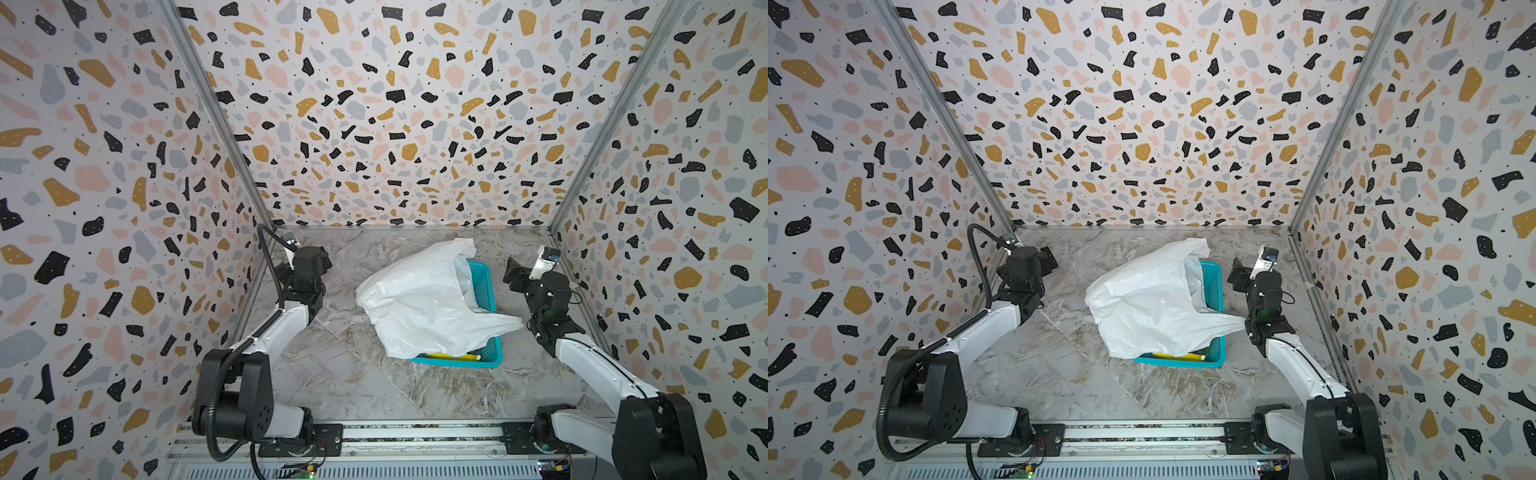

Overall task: Place the fruits into the plastic bag
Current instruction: 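Reach both grippers to the white bag and grasp its opening edges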

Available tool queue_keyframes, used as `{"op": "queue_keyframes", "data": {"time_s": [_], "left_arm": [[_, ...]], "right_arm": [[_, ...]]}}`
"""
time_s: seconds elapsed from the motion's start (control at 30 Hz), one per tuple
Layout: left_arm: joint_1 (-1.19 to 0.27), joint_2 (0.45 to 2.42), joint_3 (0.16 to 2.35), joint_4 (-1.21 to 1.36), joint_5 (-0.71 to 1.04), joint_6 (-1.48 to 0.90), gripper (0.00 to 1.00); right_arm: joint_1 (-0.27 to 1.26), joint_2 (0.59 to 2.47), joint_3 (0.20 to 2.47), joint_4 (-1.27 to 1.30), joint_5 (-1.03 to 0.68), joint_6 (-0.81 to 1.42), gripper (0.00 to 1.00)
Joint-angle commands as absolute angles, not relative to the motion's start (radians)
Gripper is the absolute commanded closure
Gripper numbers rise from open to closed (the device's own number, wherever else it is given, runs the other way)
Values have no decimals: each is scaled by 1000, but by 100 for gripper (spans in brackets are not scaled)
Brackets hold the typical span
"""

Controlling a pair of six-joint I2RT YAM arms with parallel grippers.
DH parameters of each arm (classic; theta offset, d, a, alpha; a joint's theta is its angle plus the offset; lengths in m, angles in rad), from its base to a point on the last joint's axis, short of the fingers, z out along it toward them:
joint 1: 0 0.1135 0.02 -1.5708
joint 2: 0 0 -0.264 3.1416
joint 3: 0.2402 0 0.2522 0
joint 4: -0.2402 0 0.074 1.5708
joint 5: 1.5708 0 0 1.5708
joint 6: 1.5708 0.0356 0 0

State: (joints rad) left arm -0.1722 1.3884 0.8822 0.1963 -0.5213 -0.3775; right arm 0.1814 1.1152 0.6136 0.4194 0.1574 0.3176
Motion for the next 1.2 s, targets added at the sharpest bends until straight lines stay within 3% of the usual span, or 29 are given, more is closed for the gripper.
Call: {"op": "queue_keyframes", "data": {"time_s": [0.0, 0.27, 0.47, 0.73, 1.07, 1.17], "left_arm": [[-358, 1314, 946, -34, -488, -494, 0], [-659, 1323, 1022, -184, -276, -593, 0], [-697, 1409, 1144, -290, -219, -535, 1], [-725, 1583, 1339, -427, -176, -435, 1], [-749, 1646, 1427, -485, -150, -416, 3], [-755, 1644, 1441, -494, -76, -401, 2]], "right_arm": [[250, 1065, 667, 100, 48, 385, 13], [377, 1062, 740, -141, -332, 327, 17], [382, 1071, 744, -195, -335, 334, 29], [385, 1115, 777, -300, -400, 284, 32], [412, 1104, 730, -231, -531, 305, 91], [425, 1086, 735, -192, -563, 317, 100]]}}
